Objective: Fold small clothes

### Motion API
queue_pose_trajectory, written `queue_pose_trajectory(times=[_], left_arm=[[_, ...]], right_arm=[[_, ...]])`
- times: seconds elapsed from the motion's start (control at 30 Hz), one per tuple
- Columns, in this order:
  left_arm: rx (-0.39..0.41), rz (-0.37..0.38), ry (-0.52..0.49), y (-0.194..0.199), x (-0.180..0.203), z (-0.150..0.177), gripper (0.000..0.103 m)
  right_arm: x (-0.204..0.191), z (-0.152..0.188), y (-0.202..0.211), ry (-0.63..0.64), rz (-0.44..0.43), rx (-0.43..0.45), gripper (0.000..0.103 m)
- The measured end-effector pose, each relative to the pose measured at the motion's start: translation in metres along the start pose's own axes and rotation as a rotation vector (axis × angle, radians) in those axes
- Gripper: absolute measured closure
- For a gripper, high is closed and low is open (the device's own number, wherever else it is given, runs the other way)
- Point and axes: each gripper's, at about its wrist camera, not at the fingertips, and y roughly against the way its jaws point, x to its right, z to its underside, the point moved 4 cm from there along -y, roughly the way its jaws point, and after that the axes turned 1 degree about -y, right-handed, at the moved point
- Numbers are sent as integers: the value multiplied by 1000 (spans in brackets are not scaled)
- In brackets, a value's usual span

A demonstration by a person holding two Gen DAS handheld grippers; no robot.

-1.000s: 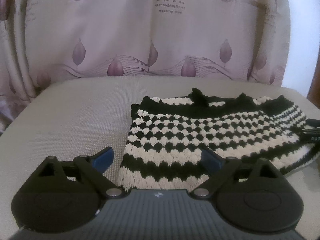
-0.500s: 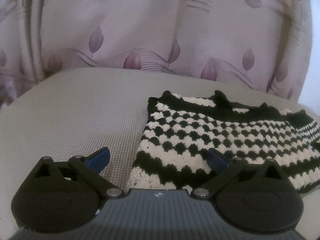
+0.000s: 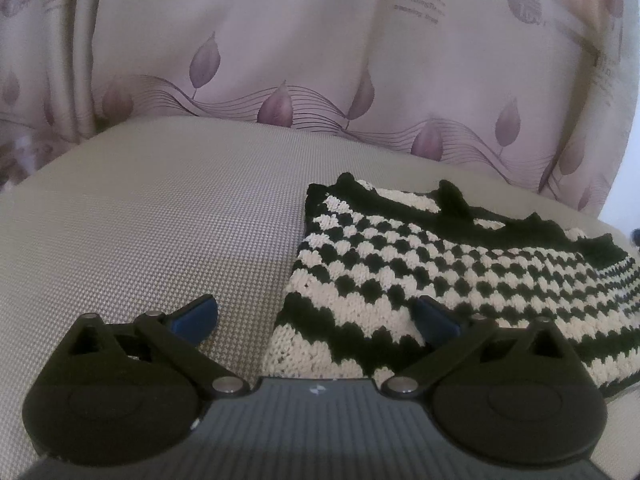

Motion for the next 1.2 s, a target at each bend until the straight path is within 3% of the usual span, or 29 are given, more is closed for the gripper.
queue_pose_trajectory(times=[0.03, 0.07, 0.13, 0.3, 0.37, 0.47, 0.63, 0.8, 0.83, 0.87, 0.93, 1.0, 1.2], left_arm=[[-1, 1, 2, 0, -1, 0, 0], [-3, 2, 5, -1, -1, 0, 0], [-5, 5, 12, -1, -2, 0, 0], [-8, 5, 19, -2, -2, 0, 0], [-8, 5, 22, -2, -2, 0, 0], [-8, 5, 25, -2, -1, 0, 0], [-8, 4, 26, -2, -2, 0, 0], [-7, 2, 28, -2, -1, 0, 0], [-7, 3, 27, -2, -2, 0, 0], [-7, 3, 28, -2, -1, 0, 0], [-7, 2, 31, -3, -2, 0, 0], [-6, -2, 33, -2, -2, 1, 0], [-5, -2, 37, -2, -3, 1, 0]], right_arm=[[1, -2, -10, 15, -4, -36, 12], [5, -2, -23, 27, -9, -88, 26], [18, 6, -44, 10, 31, -165, 38], [45, 0, -42, -179, -72, -185, 37], [52, -8, -16, -279, -157, -92, 36], [67, -7, 22, -363, -124, 8, 35], [64, 35, 60, -245, 13, -8, 35], [50, 80, 78, -251, -63, -57, 35], [47, 87, 77, -237, -67, -78, 38], [43, 93, 79, -217, -62, -96, 55], [35, 96, 87, -165, -39, -102, 70], [33, 102, 91, -115, -21, -129, 73], [43, 108, 102, -121, -47, -171, 74]])
